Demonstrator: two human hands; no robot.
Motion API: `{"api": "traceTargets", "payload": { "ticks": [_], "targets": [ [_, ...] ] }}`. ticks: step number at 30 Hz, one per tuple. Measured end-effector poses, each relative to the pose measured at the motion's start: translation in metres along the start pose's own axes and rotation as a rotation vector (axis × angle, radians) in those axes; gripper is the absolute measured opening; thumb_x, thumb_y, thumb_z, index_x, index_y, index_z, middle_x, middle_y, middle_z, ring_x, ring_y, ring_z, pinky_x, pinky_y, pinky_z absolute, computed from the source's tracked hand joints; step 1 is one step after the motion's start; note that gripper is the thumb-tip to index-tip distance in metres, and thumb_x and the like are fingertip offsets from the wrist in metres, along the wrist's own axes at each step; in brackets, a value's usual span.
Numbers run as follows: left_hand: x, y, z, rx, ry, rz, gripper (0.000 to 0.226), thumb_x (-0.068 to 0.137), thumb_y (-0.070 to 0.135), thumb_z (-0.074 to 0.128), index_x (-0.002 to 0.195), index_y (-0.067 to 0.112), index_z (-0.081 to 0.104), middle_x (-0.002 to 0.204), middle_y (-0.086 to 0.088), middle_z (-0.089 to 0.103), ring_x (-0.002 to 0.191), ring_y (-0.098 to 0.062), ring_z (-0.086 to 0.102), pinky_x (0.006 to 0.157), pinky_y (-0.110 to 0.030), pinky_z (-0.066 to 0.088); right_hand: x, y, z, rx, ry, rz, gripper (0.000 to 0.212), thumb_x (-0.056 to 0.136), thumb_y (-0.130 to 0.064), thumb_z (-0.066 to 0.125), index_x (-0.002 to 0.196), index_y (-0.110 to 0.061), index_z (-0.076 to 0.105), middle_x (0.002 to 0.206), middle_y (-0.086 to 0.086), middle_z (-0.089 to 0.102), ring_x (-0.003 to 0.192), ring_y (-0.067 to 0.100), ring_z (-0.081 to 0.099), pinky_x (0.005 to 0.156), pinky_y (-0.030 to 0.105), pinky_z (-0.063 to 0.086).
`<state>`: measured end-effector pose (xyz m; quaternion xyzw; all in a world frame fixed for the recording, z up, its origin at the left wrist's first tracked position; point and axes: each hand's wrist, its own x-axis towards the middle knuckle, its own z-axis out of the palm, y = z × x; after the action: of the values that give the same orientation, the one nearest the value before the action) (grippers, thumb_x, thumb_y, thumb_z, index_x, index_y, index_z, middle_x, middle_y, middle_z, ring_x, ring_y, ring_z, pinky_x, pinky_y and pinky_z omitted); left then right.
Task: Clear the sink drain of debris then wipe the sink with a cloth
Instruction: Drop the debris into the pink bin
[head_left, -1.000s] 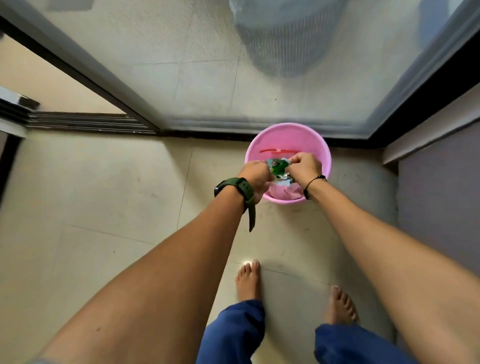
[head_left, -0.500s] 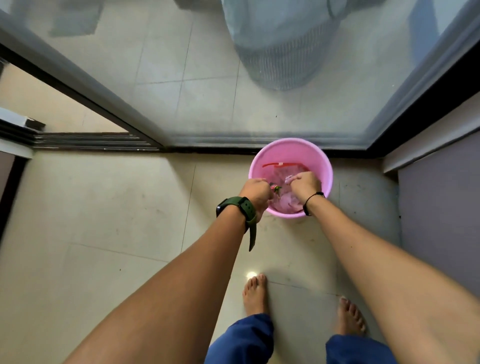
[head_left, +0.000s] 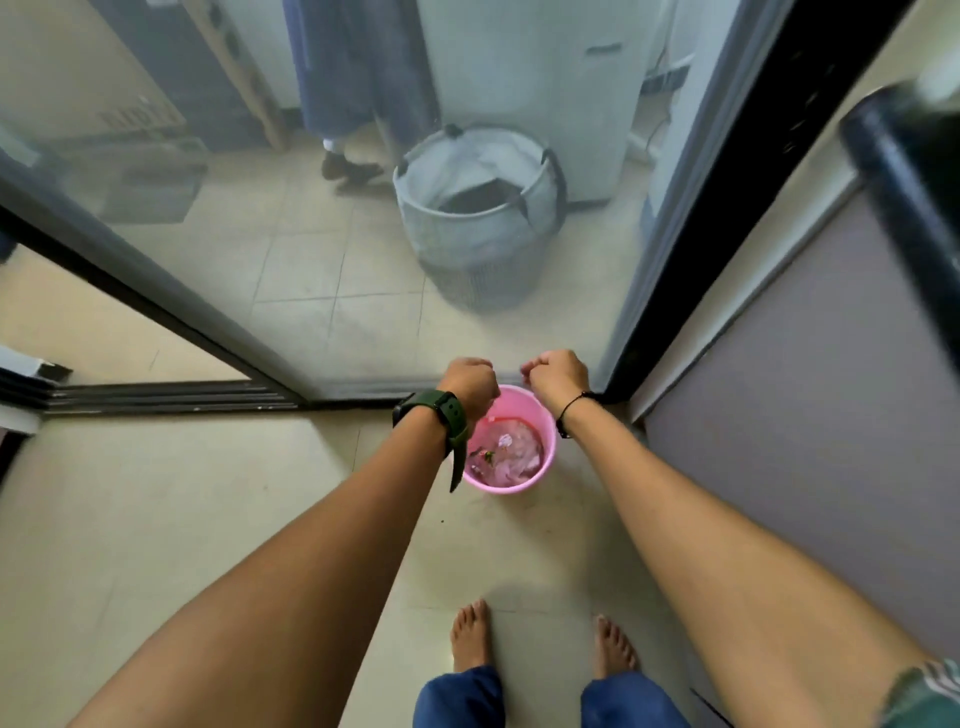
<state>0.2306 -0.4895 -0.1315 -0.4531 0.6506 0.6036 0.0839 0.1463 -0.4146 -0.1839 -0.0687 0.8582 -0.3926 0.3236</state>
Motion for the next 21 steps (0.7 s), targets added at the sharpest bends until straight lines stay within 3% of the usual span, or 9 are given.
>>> {"api": "traceTargets", "payload": {
  "ticks": [4, 10, 12, 16, 21],
  "targets": [
    [-0.037, 0.056, 0.001, 0.067, -0.021, 0.061, 0.033, 0.085, -0.009, 0.04, 0.066, 0.018, 0.044, 0.069, -0.001, 0.045, 0.061, -0.013, 0.045, 0.062, -0.025, 0.042, -0.04, -0.033, -0.054, 0.082, 0.085, -0.035, 0.024, 0.083, -0.007, 0.051, 0.094, 0.002, 0.071, 0.103, 0.024, 0.069, 0.101, 0.038, 0.063, 0.09, 0.044, 0.052],
    [-0.096, 0.145, 0.021, 0.167, -0.121, 0.222, 0.028, 0.086, -0.006, 0.039, 0.068, 0.014, 0.045, 0.071, -0.004, 0.048, 0.065, -0.017, 0.048, 0.07, -0.03, 0.044, -0.111, -0.065, -0.149, 0.248, 0.294, -0.133, 0.028, 0.079, 0.005, 0.043, 0.087, 0.003, 0.07, 0.09, 0.022, 0.069, 0.079, 0.024, 0.06, 0.086, 0.044, 0.054],
    [-0.116, 0.175, 0.026, 0.106, -0.176, 0.3, 0.028, 0.088, -0.005, 0.039, 0.07, 0.014, 0.046, 0.071, -0.003, 0.049, 0.063, -0.014, 0.048, 0.064, -0.025, 0.043, -0.135, -0.071, -0.181, 0.343, 0.36, -0.199, 0.029, 0.08, 0.01, 0.039, 0.087, 0.004, 0.067, 0.081, 0.016, 0.065, 0.076, 0.024, 0.062, 0.08, 0.04, 0.058],
    [-0.158, 0.229, 0.042, 0.091, -0.303, 0.427, 0.028, 0.089, -0.008, 0.039, 0.072, 0.013, 0.048, 0.074, -0.004, 0.052, 0.065, -0.014, 0.051, 0.064, -0.023, 0.045, -0.175, -0.074, -0.241, 0.471, 0.511, -0.265, 0.03, 0.082, 0.013, 0.039, 0.091, 0.006, 0.066, 0.083, 0.013, 0.064, 0.069, 0.016, 0.062, 0.064, 0.017, 0.055],
    [-0.197, 0.264, 0.095, 0.131, -0.437, 0.489, 0.025, 0.088, -0.006, 0.045, 0.068, 0.007, 0.054, 0.073, -0.008, 0.052, 0.067, -0.015, 0.054, 0.059, -0.021, 0.05, -0.206, -0.047, -0.296, 0.566, 0.691, -0.217, 0.032, 0.081, 0.016, 0.035, 0.09, 0.007, 0.065, 0.083, 0.015, 0.063, 0.065, 0.013, 0.06, 0.063, 0.018, 0.055]
  ]
}}
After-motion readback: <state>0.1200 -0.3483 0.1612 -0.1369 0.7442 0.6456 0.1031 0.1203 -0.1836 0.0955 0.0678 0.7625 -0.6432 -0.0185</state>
